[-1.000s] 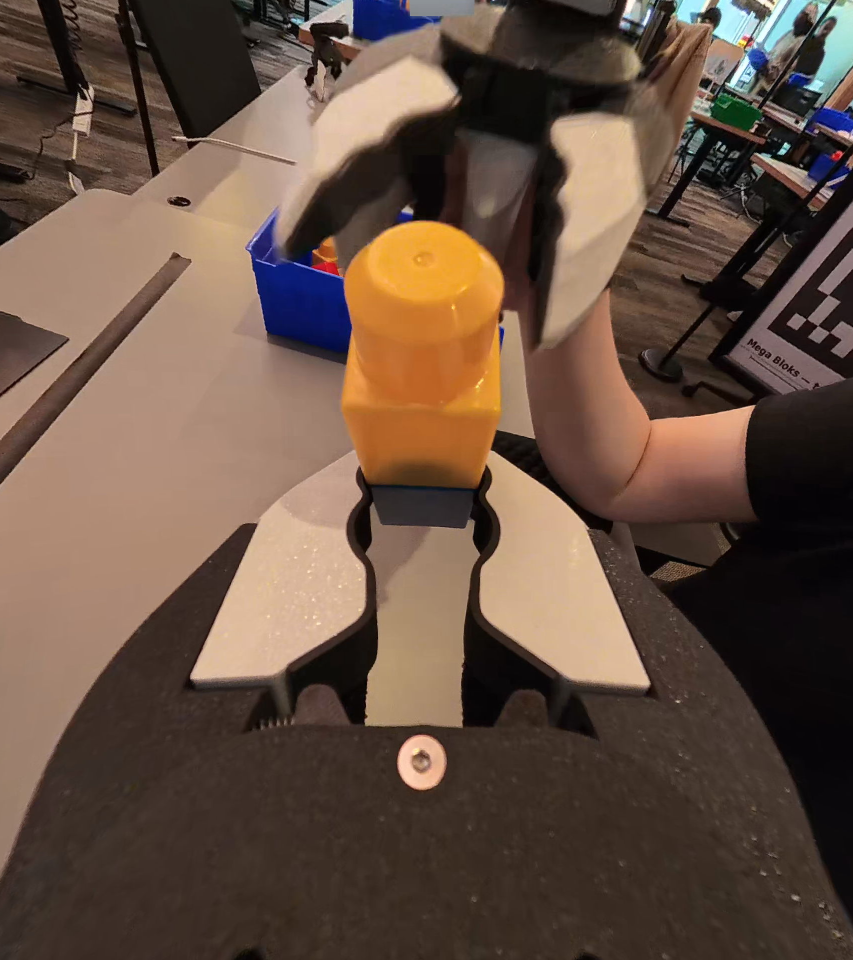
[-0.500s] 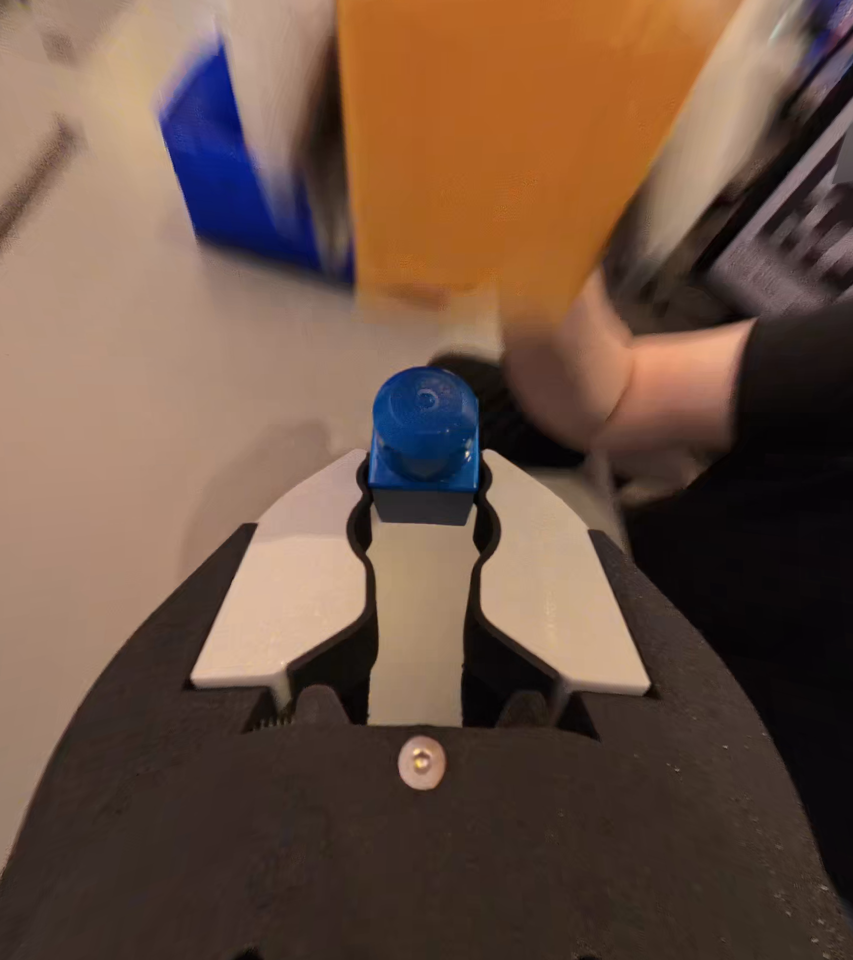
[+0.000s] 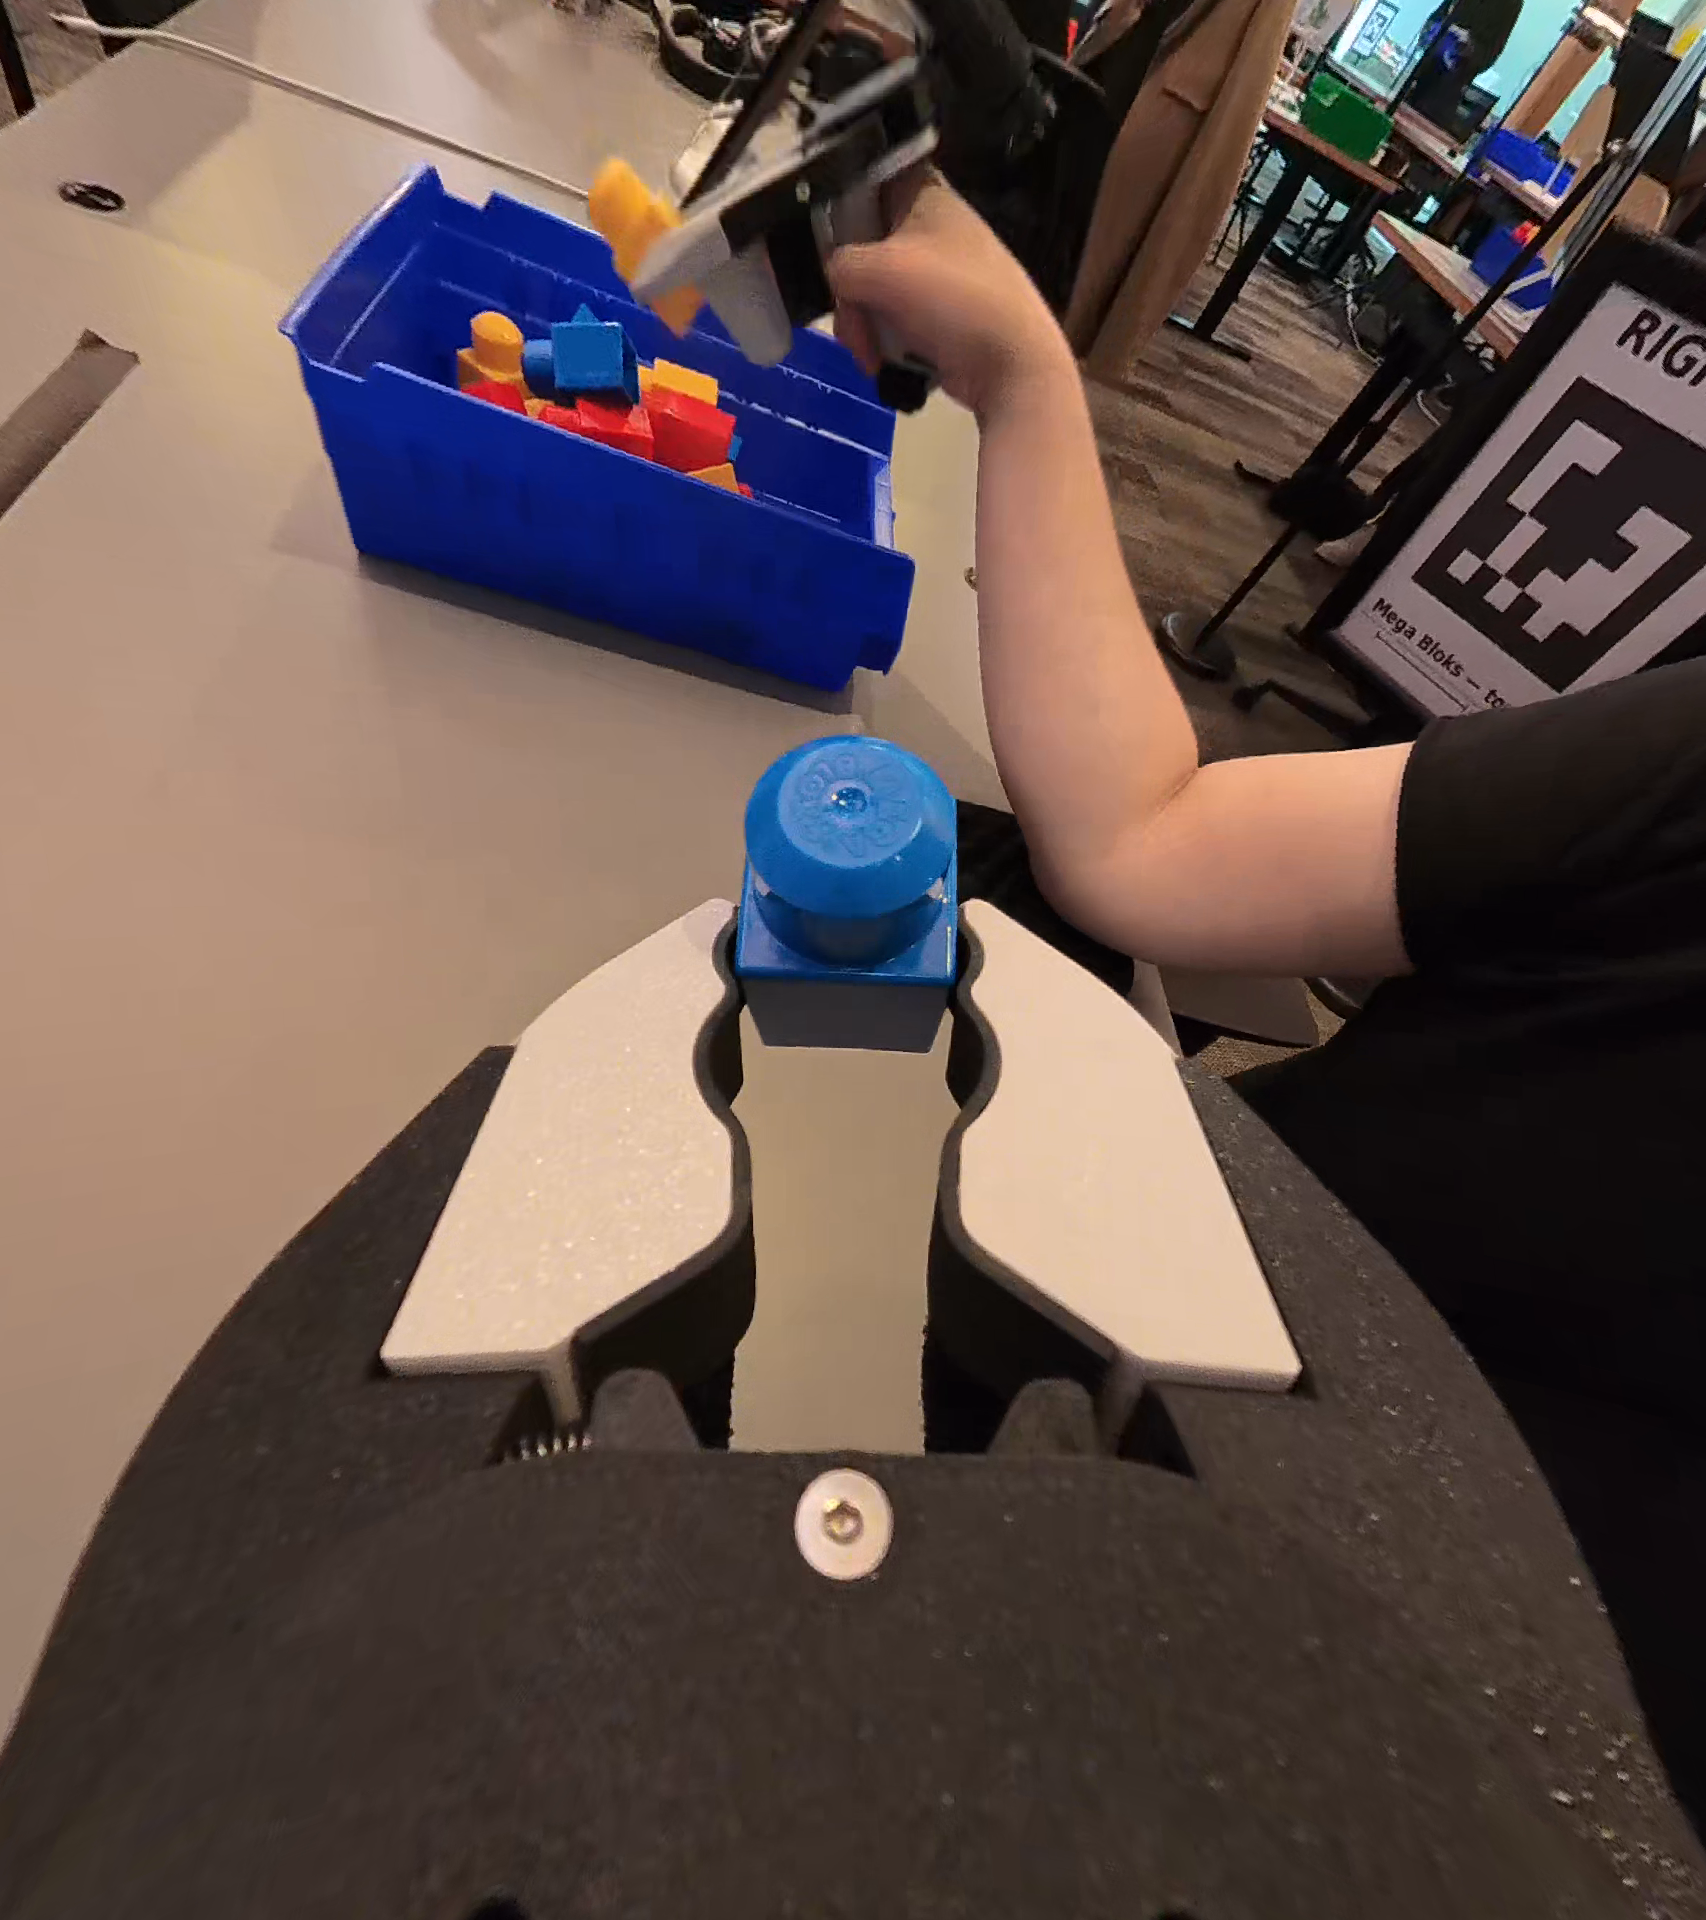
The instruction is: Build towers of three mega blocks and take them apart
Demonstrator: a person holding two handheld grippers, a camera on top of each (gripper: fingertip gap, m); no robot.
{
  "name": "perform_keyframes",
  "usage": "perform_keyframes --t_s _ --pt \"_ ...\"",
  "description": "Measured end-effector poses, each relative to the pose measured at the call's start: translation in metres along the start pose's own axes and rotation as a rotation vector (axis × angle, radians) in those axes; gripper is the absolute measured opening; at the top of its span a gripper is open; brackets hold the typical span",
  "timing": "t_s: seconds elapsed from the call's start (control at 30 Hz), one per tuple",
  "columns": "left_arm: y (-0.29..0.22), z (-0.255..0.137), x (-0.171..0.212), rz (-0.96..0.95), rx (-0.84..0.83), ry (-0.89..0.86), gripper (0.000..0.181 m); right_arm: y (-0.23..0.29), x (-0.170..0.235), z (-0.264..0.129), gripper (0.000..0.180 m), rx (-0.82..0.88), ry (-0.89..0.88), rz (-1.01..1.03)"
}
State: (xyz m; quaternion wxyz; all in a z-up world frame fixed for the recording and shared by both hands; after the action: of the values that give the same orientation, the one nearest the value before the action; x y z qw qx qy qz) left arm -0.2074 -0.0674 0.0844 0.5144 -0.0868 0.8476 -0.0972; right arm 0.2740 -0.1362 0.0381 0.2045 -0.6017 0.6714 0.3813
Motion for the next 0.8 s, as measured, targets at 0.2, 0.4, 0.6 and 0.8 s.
perform_keyframes --t_s 0.2,0.4,0.6,0.8 --pt "0.004 -0.008 -0.003 -0.041 -0.014 -0.076 0.036 -0.009 -0.002 -0.003 0.069 0.053 -0.092 0.034" --pt "0.009 -0.022 -0.009 -0.122 0.038 -0.226 0.035 0.13 -0.055 -0.031 0.053 -0.643 -0.448 -0.337" --pt "0.005 -0.025 -0.009 -0.074 0.012 -0.211 0.036 0.288 -0.047 -0.001 0.054 -1.106 -0.22 -0.724" --pt "-0.001 -0.023 -0.008 0.001 -0.038 -0.162 0.036 0.351 -0.028 0.039 0.049 -1.198 -0.015 -0.688"
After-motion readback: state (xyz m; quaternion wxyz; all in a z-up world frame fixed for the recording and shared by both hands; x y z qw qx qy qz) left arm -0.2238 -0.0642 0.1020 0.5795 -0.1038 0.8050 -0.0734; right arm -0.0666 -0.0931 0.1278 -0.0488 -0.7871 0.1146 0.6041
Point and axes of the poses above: each gripper's, where its closed fingertips meet, z out along the fingers, x out of its underside, y = z × x across the jaws, the point moved 10 cm from there along -z, back along the fingers, and after that the axes turned 11 degrees about -x, right-handed, at the moved point
